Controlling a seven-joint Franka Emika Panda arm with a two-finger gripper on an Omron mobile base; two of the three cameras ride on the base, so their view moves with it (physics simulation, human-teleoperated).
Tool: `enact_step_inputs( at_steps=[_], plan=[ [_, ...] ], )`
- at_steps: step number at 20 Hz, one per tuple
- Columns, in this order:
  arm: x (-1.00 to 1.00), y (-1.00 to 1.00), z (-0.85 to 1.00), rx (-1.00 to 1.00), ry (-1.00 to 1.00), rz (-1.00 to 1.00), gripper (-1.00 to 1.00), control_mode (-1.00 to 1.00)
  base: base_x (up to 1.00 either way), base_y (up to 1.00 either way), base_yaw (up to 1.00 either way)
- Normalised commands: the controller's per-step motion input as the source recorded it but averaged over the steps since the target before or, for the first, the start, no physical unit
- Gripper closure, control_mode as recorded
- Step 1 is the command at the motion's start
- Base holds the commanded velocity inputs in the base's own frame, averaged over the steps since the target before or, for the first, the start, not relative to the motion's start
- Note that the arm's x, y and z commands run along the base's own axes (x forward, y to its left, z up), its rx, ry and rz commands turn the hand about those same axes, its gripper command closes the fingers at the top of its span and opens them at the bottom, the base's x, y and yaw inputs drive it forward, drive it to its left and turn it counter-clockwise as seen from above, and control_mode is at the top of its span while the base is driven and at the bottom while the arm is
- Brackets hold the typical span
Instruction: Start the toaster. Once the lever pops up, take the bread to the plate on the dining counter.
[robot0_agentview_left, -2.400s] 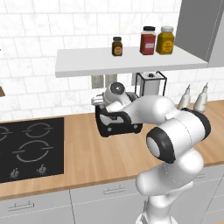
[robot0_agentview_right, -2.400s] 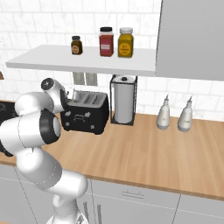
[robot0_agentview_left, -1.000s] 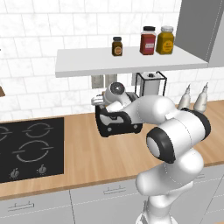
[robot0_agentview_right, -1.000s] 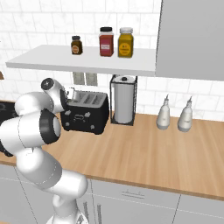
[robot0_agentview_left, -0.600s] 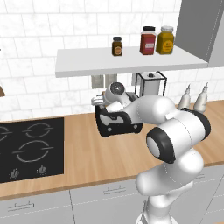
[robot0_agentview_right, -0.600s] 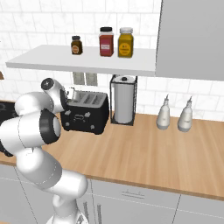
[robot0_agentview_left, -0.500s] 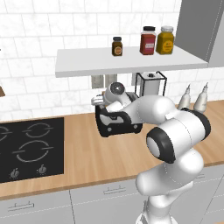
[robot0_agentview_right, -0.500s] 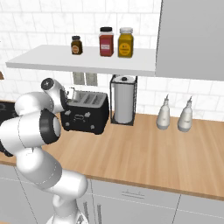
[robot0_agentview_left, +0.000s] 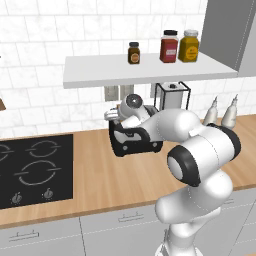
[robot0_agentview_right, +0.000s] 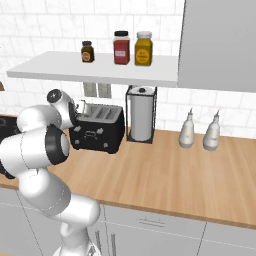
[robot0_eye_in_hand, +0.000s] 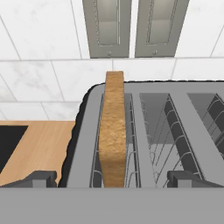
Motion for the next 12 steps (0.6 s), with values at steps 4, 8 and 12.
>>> enact_step_inputs(
  at_steps=[4,8,12],
  plan=[
    [0.0,0.0,0.0,0.0,0.0,0.0,-1.0,-1.0,0.0,0.0,0.0],
    [0.0,0.0,0.0,0.0,0.0,0.0,-1.0,-1.0,0.0,0.0,0.0],
    [0.0,0.0,0.0,0.0,0.0,0.0,-1.0,-1.0,0.0,0.0,0.0]
  ],
)
